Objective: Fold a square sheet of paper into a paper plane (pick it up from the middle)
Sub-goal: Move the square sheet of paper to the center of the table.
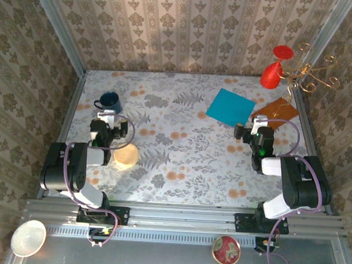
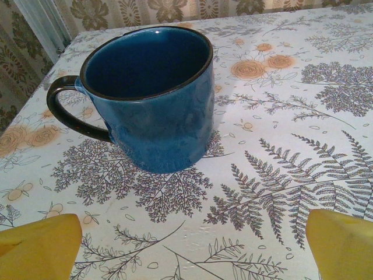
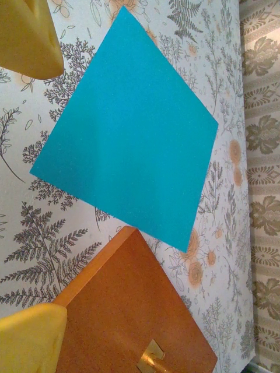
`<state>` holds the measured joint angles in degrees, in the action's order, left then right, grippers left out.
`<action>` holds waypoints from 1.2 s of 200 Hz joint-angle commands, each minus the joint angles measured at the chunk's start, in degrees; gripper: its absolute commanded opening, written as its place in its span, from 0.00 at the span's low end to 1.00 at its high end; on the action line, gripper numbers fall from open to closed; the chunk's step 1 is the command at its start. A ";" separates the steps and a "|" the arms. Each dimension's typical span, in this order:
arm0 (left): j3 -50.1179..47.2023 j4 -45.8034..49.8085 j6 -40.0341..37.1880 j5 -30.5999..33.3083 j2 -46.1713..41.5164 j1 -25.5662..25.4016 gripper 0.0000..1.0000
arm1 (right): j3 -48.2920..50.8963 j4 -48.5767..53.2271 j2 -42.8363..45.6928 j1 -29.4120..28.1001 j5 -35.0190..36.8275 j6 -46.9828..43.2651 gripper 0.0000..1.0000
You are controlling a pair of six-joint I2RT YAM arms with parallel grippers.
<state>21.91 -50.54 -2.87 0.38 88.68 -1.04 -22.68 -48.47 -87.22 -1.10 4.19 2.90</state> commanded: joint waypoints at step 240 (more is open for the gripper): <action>17.26 53.45 30.53 -19.87 -26.94 -7.70 0.98 | -39.72 63.82 -4.86 -18.76 -0.22 28.54 1.00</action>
<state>36.93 1.04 25.32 -15.22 60.25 -6.57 -55.94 8.91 -84.97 -19.88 4.95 27.64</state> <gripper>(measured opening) 0.990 0.999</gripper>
